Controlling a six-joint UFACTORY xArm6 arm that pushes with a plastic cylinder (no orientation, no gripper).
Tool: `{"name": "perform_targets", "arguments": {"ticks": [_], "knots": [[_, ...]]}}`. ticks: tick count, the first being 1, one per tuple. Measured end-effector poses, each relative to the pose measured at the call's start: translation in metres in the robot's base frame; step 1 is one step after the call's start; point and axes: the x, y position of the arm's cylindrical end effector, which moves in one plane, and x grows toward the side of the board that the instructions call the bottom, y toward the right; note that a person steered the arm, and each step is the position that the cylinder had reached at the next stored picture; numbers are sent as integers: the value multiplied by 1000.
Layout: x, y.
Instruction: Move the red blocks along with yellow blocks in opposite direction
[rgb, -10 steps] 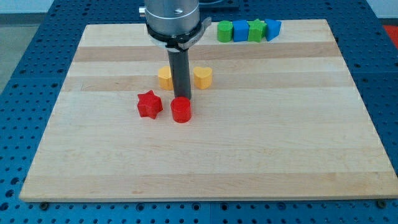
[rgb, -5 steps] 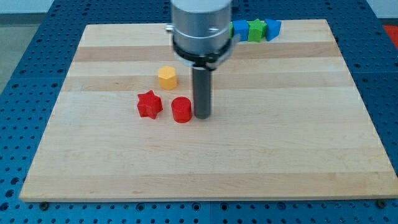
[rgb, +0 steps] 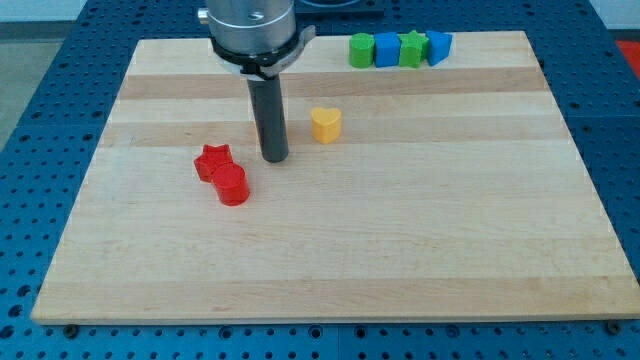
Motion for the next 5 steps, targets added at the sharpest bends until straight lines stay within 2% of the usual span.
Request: {"name": "perform_targets", "arguments": {"ticks": [2,3,4,5], "knots": [[-9,-39],[-28,-52],[-43,-36],[-43,16]]}}
